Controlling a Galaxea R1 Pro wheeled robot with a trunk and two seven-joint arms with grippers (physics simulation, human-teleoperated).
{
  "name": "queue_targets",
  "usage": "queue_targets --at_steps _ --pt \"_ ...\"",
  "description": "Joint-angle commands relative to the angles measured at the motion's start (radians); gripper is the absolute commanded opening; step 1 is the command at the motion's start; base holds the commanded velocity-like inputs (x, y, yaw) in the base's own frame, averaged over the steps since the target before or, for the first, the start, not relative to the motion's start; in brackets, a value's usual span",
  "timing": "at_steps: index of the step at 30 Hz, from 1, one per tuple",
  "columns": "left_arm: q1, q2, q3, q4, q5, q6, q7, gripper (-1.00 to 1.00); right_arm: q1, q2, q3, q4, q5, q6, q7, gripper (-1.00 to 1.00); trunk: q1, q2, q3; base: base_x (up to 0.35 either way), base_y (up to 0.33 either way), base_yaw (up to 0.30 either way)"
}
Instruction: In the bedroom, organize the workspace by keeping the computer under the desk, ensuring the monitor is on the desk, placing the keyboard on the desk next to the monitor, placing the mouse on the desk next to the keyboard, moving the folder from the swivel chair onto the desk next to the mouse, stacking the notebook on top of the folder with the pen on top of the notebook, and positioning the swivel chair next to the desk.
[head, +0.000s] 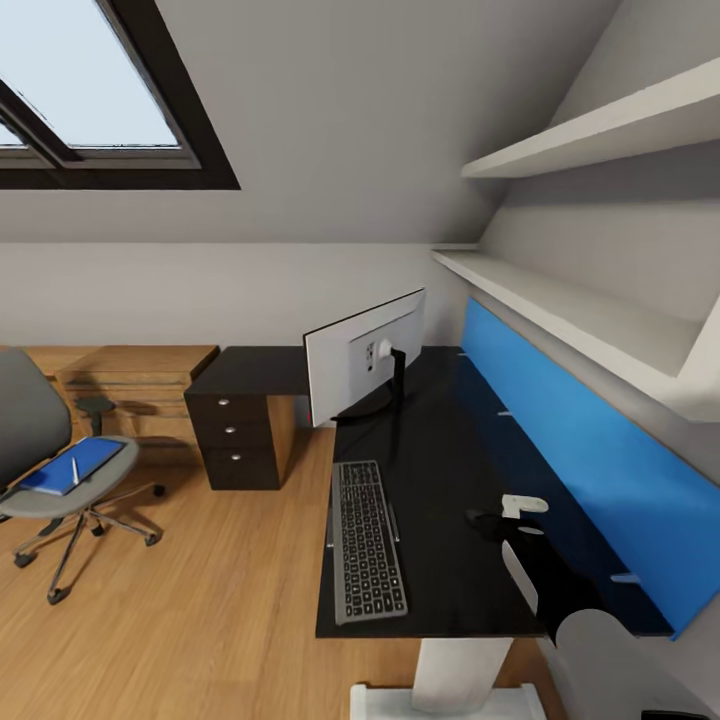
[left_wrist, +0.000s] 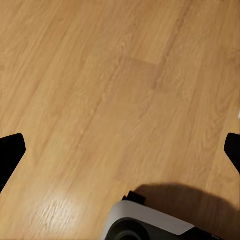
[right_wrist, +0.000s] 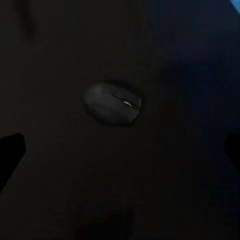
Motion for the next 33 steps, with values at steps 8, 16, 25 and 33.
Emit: queue_targets --at_steps 8,16,25,33 --pt "0.0 0.001 -0.003 -0.003 0.005 -0.002 0.004 1.0 -0.001 -0.002 0.001 0.0 0.003 0.004 0.002 1.0 0.001 -0.002 -0.002 0.167 -0.002 0.0" --pt "0.0 0.001 -0.003 -0.003 0.005 -0.002 0.004 1.0 -0.001 -0.004 0.001 0.001 0.004 0.004 0.002 1.0 0.001 -0.002 -0.002 0.165 0.0 0.0" --pt "0.0 0.0 -0.003 -0.003 0.005 -0.002 0.004 1.0 -0.001 -0.004 0.0 0.04 0.005 0.004 0.002 1.0 0.001 -0.002 -0.002 0.142 0.0 0.0" --pt "0.0 0.0 -0.003 -0.003 0.005 -0.002 0.004 1.0 -0.001 -0.004 0.001 0.047 0.006 0.004 0.002 1.0 0.001 -0.002 -0.002 0.081 0.0 0.0"
